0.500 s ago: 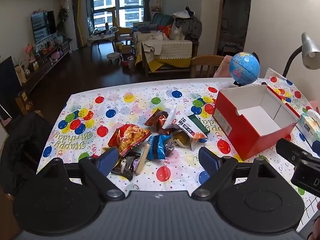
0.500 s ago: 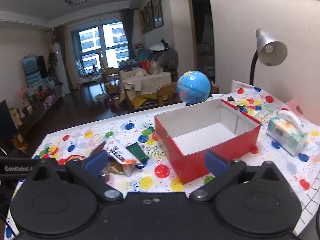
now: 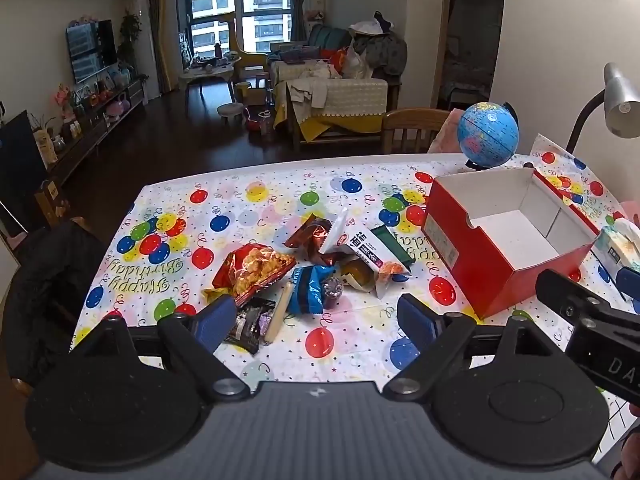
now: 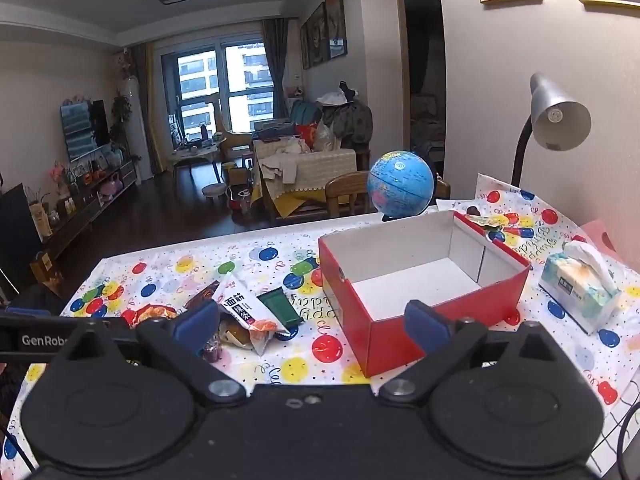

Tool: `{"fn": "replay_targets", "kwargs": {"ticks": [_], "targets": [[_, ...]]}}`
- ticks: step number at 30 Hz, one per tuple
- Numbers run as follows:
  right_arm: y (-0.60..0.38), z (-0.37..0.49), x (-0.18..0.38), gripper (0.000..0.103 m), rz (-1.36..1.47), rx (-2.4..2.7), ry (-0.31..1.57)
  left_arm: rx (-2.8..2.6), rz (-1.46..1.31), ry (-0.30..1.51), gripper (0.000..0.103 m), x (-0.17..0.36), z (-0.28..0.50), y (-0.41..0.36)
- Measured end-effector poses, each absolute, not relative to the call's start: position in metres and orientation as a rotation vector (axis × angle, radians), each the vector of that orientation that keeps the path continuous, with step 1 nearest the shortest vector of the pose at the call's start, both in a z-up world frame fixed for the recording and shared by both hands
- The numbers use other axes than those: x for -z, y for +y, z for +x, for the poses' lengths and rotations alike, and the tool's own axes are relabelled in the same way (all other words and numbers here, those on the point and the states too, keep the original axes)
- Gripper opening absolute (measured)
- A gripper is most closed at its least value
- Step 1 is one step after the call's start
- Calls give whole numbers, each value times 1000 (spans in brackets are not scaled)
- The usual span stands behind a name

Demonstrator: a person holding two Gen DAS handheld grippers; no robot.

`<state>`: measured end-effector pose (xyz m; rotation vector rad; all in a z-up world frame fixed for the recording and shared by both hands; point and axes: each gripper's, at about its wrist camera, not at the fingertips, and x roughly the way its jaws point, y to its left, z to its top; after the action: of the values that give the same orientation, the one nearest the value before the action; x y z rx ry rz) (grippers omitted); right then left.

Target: Organize snacks

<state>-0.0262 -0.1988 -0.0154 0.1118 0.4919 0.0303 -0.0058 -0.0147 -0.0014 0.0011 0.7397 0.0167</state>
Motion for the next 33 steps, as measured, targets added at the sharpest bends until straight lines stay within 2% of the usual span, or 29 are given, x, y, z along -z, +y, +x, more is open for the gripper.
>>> {"fn": "replay_targets", "kwargs": {"ticks": [33], "targets": [[-203,-25,17,101,93,-48,515,-25,-18,764,88,4,-7,-17]]}}
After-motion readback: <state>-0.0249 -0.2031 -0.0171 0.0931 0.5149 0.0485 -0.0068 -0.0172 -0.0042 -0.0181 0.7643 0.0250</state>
